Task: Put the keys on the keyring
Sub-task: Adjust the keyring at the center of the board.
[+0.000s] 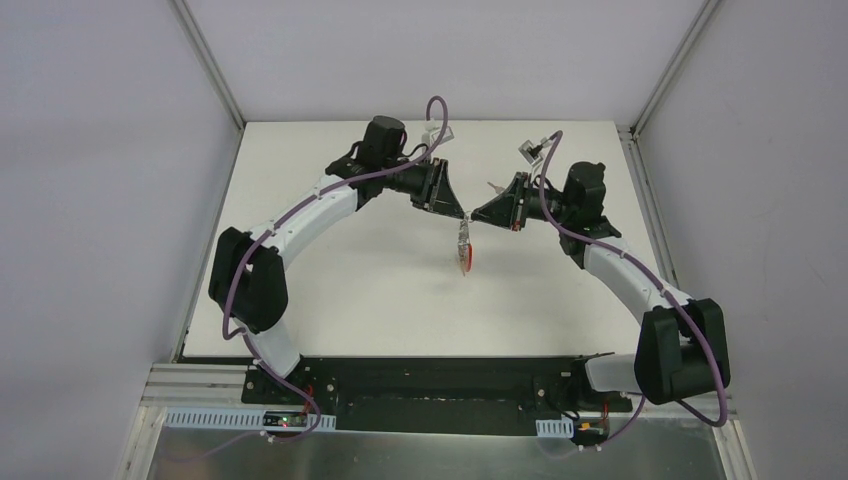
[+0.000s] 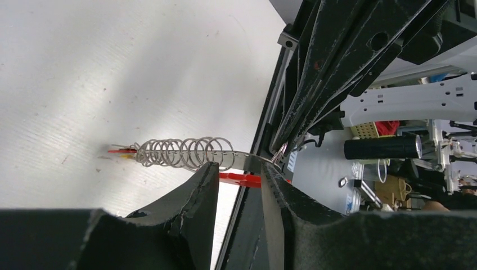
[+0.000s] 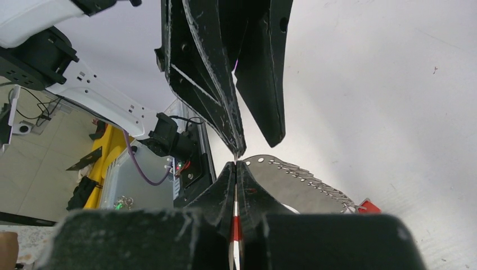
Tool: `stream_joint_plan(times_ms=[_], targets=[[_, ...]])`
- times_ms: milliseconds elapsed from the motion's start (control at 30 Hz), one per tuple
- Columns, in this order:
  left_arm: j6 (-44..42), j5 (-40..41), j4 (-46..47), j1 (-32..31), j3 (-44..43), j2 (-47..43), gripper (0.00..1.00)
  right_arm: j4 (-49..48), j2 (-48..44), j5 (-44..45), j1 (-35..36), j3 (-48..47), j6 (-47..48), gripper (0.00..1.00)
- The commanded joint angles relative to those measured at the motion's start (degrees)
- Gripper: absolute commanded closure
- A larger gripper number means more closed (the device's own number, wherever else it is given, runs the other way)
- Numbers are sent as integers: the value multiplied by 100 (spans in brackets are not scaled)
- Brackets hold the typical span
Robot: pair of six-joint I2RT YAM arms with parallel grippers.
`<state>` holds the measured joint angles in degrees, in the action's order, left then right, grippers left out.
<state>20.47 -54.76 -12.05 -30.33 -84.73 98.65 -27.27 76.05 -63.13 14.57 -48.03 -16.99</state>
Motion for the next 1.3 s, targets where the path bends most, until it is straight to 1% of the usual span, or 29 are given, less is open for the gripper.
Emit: stream_joint_plan(times_ms=[0, 200, 333, 433, 533, 833, 967, 1267], targets=[[749, -417, 1075, -26, 158, -192, 66, -765, 40, 29, -58, 30, -419, 100], [1507, -657, 1976, -26, 290, -58, 69, -912, 59, 31, -111, 83, -554, 100], [1579, -657, 2084, 19, 370, -86, 70, -946, 57, 1, -171, 92, -587, 100], [1645, -607, 2191, 106, 465, -138, 70, -1211, 57, -38, -244, 137, -803, 100], [1898, -626, 2600, 149, 641, -193, 70, -1539, 70, -63, -283, 241, -1087, 100], [2733, -693, 3576, 141, 851, -135, 70, -1939, 127, 63, -338, 384, -1425, 100], [2927, -726, 3808, 133, 861, -77, 71, -2122, 177, 113, -358, 434, -1614, 100], [2914, -732, 3783, 72, 975, -33, 72, -2602, 276, 152, -419, 535, -2015, 100]])
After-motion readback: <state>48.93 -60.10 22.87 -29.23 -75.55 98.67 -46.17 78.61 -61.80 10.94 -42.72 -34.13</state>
